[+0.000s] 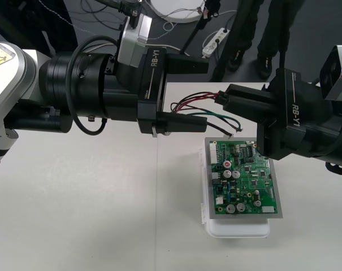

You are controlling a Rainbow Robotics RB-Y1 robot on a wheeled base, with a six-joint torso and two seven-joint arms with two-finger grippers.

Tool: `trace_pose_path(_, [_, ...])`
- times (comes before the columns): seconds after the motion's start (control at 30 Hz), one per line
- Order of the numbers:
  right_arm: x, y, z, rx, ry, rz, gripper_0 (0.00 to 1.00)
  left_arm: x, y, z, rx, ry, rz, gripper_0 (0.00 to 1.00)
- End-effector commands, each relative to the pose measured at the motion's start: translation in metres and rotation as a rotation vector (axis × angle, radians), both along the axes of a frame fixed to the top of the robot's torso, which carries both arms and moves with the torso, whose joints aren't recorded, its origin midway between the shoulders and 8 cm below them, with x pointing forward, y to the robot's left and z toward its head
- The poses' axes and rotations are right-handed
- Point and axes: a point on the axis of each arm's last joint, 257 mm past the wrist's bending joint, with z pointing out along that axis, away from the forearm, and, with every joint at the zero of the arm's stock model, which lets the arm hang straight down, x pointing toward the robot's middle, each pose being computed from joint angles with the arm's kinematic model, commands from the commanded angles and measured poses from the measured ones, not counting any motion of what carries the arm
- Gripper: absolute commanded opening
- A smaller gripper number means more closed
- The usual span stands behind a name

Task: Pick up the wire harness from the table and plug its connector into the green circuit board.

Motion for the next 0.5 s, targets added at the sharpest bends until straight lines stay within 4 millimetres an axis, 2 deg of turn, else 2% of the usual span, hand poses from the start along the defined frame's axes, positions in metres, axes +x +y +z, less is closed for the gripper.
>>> trace_pose_path(0.03, [-0.0145, 0.0133, 0.0188, 0.029, -0.03, 0.04, 0.0, 0.0001, -0.0092, 0.0158, -0.036, 0.017, 0.003, 1.0])
trace_pose_path(0.5, [-0.0163, 0.014, 0.0186, 0.028, -0.024, 0.046, 0.0, -0.0052, -0.0114, 0.023, -0.064, 0.023, -0.018, 1.0])
